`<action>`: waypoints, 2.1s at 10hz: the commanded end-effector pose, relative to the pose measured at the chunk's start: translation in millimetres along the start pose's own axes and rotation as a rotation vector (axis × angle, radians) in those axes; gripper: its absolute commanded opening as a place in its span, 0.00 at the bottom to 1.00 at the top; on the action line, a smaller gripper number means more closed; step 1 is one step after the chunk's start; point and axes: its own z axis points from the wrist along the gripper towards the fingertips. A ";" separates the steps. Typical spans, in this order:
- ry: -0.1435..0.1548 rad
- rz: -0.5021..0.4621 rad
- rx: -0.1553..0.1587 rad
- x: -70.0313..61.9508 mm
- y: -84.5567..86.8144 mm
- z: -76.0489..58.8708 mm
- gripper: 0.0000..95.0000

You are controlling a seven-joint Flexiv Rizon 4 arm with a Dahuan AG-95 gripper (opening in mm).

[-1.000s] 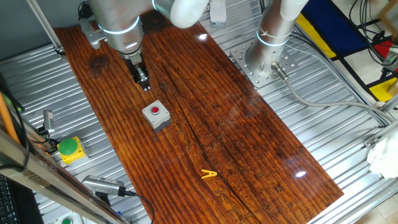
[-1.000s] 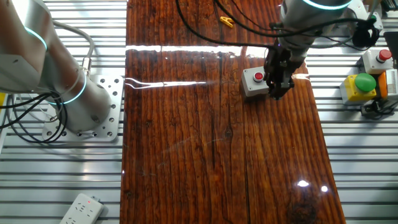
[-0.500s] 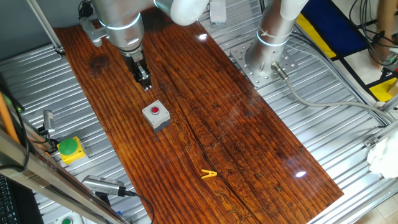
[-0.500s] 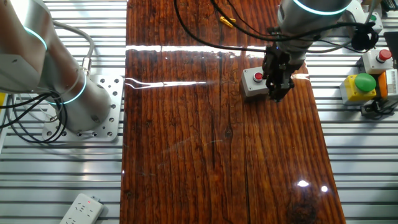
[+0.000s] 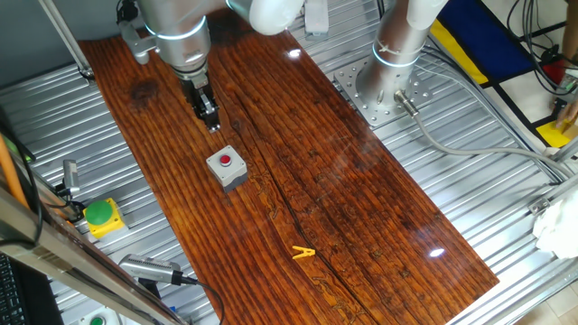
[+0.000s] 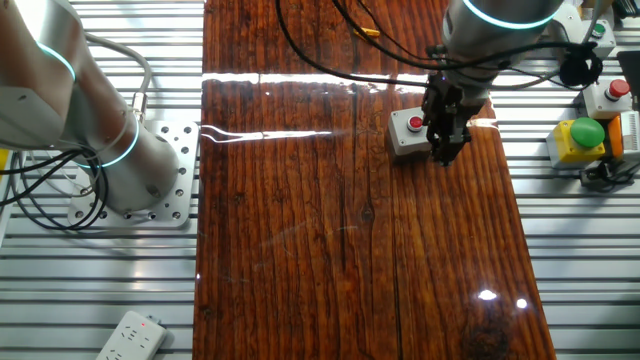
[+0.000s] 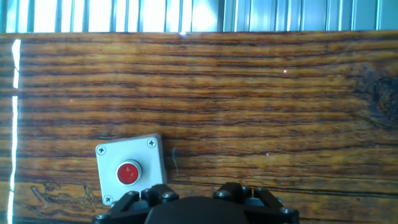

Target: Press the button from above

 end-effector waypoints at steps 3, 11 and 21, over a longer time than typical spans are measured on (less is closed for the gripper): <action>-0.001 -0.003 -0.013 -0.7 0.5 0.1 0.60; 0.027 -0.020 -0.011 -0.7 0.5 0.1 0.60; 0.044 -0.092 -0.025 -0.7 0.5 0.1 0.40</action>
